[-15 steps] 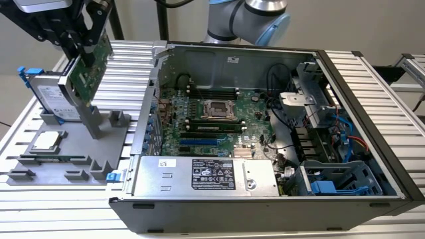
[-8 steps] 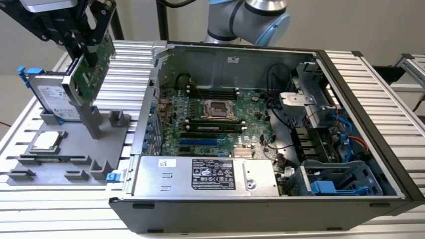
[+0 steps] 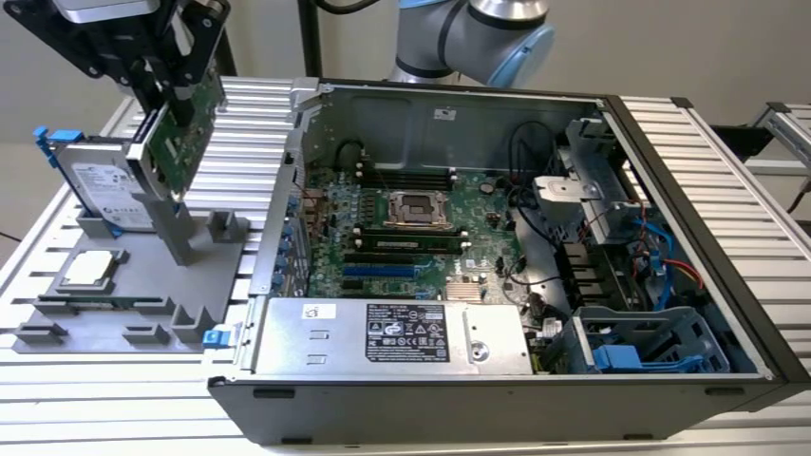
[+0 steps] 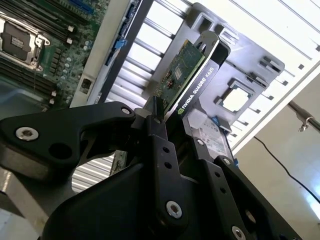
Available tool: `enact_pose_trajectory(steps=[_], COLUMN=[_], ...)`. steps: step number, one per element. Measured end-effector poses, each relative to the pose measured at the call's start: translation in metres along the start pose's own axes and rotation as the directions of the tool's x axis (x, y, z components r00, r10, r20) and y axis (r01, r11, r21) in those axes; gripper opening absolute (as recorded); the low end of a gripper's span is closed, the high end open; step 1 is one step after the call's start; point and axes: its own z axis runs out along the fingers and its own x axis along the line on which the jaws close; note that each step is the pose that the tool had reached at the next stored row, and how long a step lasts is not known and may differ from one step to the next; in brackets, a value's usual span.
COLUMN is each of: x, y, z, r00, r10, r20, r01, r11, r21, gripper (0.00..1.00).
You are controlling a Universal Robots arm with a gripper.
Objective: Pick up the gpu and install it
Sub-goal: 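Pick up the gpu and move the gpu toward the slot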
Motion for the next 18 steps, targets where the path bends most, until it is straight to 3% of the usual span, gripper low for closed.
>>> enact_pose_trajectory(steps=[18], x=[-0.0164], y=[0.0037], z=[0.0005], r00=[1.0], r10=[0.0], r20=[0.0001], r01=[0.0], r11=[1.0], r21=[0.0], gripper=[0.0])
